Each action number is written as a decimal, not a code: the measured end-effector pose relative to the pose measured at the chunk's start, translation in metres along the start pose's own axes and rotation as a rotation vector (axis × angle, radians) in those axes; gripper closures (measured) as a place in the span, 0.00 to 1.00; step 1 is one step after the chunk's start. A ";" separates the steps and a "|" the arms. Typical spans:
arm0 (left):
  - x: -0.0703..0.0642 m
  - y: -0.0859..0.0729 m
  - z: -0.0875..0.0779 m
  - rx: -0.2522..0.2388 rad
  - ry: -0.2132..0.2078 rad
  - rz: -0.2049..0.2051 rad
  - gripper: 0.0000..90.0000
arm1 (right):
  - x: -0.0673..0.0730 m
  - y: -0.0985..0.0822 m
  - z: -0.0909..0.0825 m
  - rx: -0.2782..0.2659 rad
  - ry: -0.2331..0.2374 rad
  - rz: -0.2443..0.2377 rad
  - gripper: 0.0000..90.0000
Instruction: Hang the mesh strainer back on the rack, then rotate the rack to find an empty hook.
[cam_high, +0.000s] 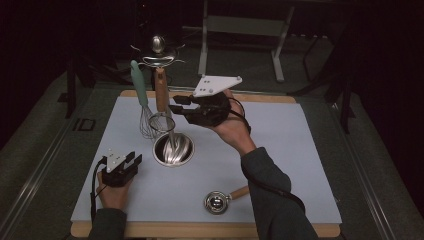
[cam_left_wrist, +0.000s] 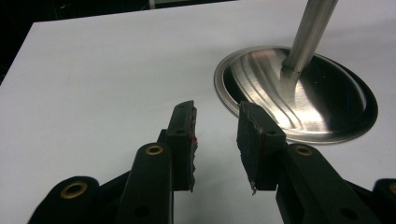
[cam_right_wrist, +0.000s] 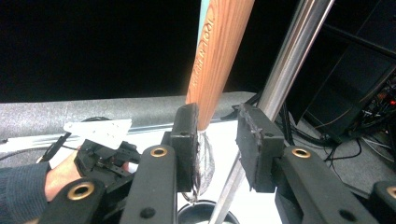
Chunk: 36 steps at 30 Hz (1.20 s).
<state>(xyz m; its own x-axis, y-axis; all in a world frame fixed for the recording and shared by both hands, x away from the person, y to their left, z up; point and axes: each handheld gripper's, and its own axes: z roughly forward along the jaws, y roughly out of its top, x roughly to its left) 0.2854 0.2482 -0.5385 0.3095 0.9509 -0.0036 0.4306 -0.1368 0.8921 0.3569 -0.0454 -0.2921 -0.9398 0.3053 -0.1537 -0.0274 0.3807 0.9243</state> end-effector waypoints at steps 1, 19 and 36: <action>0.000 0.000 0.000 -0.001 0.001 0.000 0.75 | 0.000 0.000 -0.001 -0.004 0.003 0.001 0.76; -0.003 0.006 -0.009 -0.048 -0.024 -0.019 0.88 | -0.014 -0.028 -0.028 0.030 -0.066 0.008 0.73; -0.019 0.083 -0.061 -0.298 -0.106 0.074 1.00 | -0.015 -0.096 -0.052 0.115 -0.154 0.039 0.71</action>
<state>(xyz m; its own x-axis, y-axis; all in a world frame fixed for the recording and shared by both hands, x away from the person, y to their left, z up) 0.2638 0.2360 -0.4370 0.4236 0.9052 0.0330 0.1410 -0.1019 0.9848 0.3556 -0.1324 -0.3606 -0.8759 0.4484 -0.1783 0.0556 0.4606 0.8858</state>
